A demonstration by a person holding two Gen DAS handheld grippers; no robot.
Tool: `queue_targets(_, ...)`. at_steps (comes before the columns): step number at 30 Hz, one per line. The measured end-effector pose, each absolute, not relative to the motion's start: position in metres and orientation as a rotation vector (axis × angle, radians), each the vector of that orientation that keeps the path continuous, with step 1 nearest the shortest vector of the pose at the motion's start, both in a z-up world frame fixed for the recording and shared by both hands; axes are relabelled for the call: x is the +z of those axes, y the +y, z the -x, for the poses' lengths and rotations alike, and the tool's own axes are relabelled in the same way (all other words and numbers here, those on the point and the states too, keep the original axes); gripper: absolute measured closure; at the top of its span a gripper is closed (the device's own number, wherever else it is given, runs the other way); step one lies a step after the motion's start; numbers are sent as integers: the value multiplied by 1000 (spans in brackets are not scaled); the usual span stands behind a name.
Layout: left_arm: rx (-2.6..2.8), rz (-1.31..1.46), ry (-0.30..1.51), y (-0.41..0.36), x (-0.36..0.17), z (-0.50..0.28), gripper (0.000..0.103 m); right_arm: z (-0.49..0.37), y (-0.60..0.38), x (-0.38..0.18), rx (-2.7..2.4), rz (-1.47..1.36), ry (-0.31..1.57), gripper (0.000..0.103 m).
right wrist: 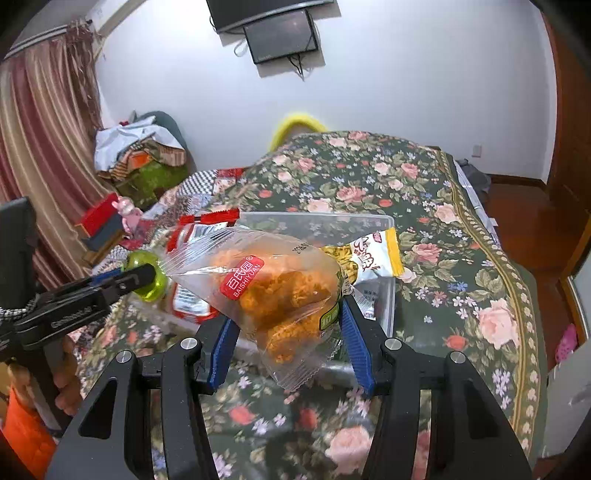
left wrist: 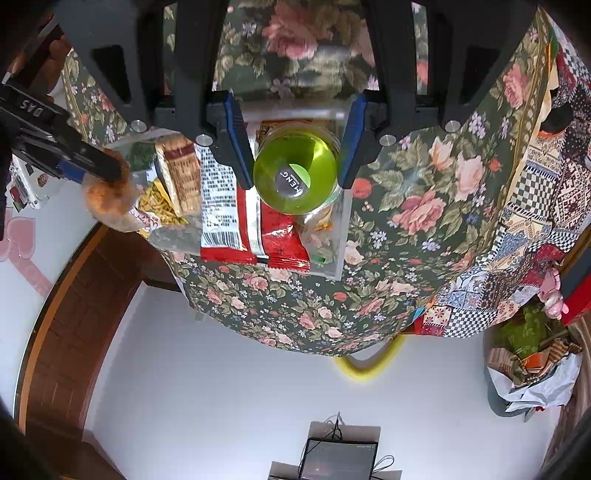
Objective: Organize snacks
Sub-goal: 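Lower orange bag into box with right tool while left tool places green bottle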
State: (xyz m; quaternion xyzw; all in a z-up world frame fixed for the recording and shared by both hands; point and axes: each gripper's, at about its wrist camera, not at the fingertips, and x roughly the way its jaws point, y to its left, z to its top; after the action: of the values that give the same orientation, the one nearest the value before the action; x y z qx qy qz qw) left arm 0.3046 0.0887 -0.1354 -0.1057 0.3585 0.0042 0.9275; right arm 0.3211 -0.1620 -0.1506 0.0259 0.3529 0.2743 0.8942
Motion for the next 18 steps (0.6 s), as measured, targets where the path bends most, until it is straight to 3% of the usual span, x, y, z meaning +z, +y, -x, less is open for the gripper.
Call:
queue_targets(13, 8, 150, 766, 85, -151, -309, 56, -327, -147, -165, 529, 39, 789, 49)
queue_targets(18, -11, 143, 788, 84, -151, -302, 55, -319, -151, -160, 512, 57, 771, 29)
